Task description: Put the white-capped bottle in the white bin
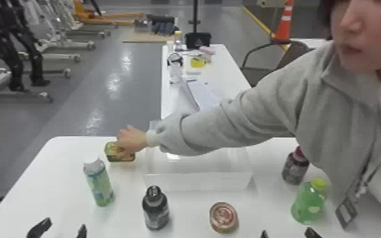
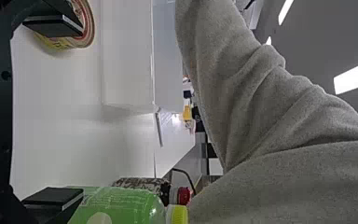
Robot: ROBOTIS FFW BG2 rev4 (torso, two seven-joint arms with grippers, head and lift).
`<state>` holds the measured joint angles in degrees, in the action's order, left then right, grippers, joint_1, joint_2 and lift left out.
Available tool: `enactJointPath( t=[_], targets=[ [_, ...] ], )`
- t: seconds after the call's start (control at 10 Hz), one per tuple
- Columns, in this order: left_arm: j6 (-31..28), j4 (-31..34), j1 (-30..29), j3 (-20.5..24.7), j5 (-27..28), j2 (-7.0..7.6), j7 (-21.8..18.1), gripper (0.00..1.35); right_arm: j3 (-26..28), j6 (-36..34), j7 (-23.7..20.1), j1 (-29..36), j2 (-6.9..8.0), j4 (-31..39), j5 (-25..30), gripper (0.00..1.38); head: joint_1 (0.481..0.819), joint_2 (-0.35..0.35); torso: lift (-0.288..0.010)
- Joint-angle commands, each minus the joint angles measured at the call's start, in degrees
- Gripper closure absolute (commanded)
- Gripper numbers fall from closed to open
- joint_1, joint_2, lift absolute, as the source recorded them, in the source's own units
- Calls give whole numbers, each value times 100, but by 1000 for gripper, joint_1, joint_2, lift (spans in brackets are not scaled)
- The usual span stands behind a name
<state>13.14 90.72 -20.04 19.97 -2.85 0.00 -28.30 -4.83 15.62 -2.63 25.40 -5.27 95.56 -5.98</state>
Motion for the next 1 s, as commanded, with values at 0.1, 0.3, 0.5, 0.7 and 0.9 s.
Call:
enactJointPath(
  t=[0.1,0.3,0.5,0.7,0.9],
  targets=[
    [-13,-2,9,-11,-5,-15,0,298,0,2,0,0,0,-3,0,90,549,0,-100],
    [-13,-2,9,-37,-5,-15,0,298,0,2,0,0,0,6,0,88,549,0,-100],
    [-31,-2,9,-46,-5,-15,0,298,0,2,0,0,0,-3,0,90,549,0,-100],
    [-31,-2,9,-46,-23,-15,0,298,0,11,0,0,0,-3,0,90,549,0,-100],
    [-31,-2,9,-46,-23,-15,0,298,0,11,0,0,0,-3,0,90,549,0,-100]
  ],
)
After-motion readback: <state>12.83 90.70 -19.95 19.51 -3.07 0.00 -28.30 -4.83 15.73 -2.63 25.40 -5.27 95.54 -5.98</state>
